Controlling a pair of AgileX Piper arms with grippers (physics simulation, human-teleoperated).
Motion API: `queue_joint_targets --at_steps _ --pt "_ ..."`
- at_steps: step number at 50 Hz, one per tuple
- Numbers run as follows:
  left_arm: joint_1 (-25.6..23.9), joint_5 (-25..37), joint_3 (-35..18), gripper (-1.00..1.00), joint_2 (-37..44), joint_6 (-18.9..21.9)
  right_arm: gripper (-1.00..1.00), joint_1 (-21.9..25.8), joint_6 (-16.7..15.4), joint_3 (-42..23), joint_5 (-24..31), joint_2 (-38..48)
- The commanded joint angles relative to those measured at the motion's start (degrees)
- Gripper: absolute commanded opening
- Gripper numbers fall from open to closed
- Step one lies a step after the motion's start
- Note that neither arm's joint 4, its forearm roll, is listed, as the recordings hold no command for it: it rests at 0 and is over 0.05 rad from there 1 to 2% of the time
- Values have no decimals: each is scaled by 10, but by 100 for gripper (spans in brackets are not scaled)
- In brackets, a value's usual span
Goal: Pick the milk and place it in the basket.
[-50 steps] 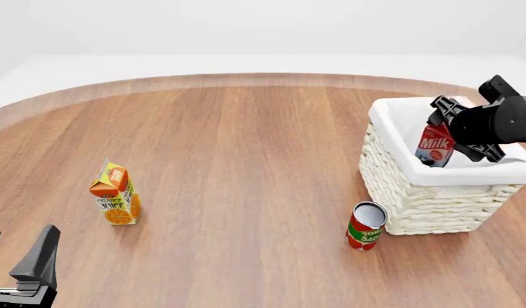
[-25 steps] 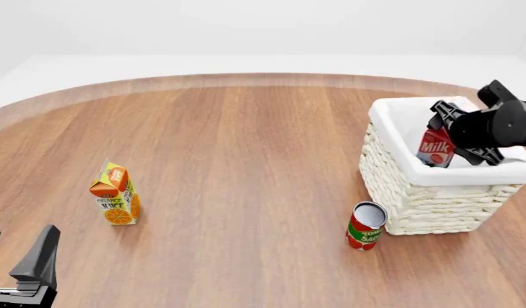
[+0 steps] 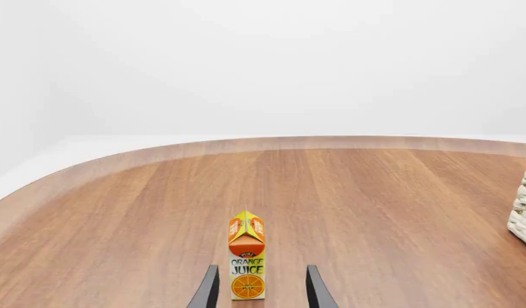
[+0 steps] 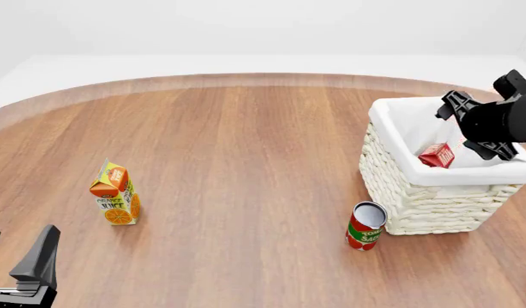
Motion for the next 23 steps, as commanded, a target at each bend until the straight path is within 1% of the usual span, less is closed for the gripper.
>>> queue_joint_targets --at_steps 1,2,3,4,5,7,8,9,10,11,12,13,14,15,16,18,20,21,23 --pt "0 0 0 100 0 0 100 -41 -42 -9 17 -71" --pt "0 0 0 100 0 0 100 -62 -66 -18 14 -94" --pt "0 0 0 100 0 0 100 -83 -104 -41 8 -126" --pt "0 0 0 100 0 0 100 -91 -118 -53 -4 -147" --pt "0 0 0 100 0 0 100 -91 -118 -53 -4 -147" --pt "0 0 0 100 0 0 100 -112 -178 -97 -13 -172" --pt "0 0 0 100 0 0 100 -116 -216 -110 -29 -183" --pt "0 0 0 100 0 0 100 -117 -261 -120 -51 -188" --pt "0 0 0 100 0 0 100 -116 -301 -133 -53 -181" --pt "0 0 0 100 0 0 100 -106 -362 -135 -78 -185" --pt "0 0 0 100 0 0 100 -110 -452 -115 -138 -205" --pt "0 0 0 100 0 0 100 -122 -505 -98 -171 -207" --pt "0 0 0 100 0 0 100 -121 -549 -84 -199 -204" --pt "0 0 0 100 0 0 100 -121 -549 -84 -200 -204" --pt "0 0 0 100 0 0 100 -154 -569 -86 -215 -183" --pt "0 0 0 100 0 0 100 -159 -575 -90 -211 -168" --pt "0 0 0 100 0 0 100 -178 -612 -76 -245 -147" --pt "0 0 0 100 0 0 100 -178 -612 -76 -245 -147" --pt "0 0 0 100 0 0 100 -176 -647 -65 -274 -129"
